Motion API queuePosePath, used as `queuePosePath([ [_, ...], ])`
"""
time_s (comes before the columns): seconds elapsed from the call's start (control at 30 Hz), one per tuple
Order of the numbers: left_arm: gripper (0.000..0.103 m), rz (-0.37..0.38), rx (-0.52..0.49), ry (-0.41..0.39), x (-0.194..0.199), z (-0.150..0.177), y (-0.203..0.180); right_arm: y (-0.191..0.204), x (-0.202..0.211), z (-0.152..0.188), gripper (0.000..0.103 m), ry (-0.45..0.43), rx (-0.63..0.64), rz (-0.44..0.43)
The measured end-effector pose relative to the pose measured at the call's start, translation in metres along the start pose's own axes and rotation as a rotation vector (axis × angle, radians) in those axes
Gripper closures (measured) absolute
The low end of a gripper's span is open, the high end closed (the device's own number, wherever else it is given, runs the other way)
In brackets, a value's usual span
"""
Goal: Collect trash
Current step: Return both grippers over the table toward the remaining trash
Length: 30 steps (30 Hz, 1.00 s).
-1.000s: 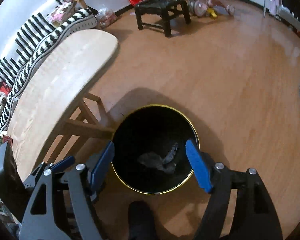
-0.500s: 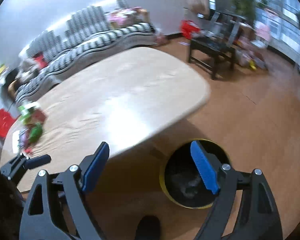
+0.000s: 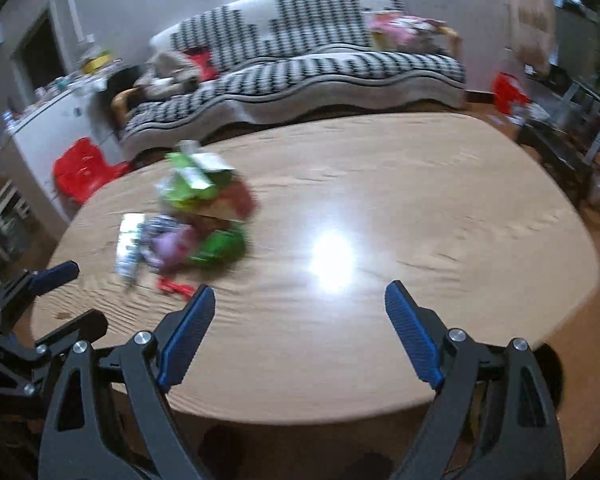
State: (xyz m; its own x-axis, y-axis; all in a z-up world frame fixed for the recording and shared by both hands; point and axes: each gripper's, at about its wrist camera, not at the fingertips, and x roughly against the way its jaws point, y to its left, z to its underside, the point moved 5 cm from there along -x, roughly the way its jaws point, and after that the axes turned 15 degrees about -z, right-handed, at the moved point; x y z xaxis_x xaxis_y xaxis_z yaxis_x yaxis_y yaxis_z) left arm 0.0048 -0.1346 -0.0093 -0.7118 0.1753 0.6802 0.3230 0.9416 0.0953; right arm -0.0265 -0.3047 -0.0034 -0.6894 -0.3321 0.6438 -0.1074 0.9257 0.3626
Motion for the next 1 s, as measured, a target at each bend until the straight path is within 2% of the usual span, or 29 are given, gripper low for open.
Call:
queuePosePath([
  [0.17, 0.008, -0.131, 0.137, 0.033, -0.015, 0.012, 0.087, 0.047, -0.054, -0.012, 0.019, 0.037, 0.053, -0.063],
  [0.27, 0.008, -0.188, 0.218, 0.076, -0.031, 0.022, 0.133, 0.06, -0.077, -0.015, 0.019, 0.061, 0.071, -0.064],
  [0.37, 0.008, -0.21, 0.256, 0.131, -0.049, 0.03, 0.154, 0.065, -0.097, -0.013, 0.019, 0.093, 0.073, -0.075],
  [0.5, 0.008, -0.194, 0.256, 0.161, -0.071, 0.032, 0.152, 0.072, -0.12, -0.004, 0.019, 0.151, 0.105, -0.092],
  [0.7, 0.008, -0.187, 0.162, 0.17, -0.107, 0.028, 0.123, 0.08, -0.143, 0.009, 0.021, 0.222, 0.191, -0.13],
  [1.0, 0.008, -0.191, 0.135, 0.197, -0.148, 0.03, 0.113, 0.078, -0.182, 0.029, 0.037, 0.331, 0.294, -0.138],
])
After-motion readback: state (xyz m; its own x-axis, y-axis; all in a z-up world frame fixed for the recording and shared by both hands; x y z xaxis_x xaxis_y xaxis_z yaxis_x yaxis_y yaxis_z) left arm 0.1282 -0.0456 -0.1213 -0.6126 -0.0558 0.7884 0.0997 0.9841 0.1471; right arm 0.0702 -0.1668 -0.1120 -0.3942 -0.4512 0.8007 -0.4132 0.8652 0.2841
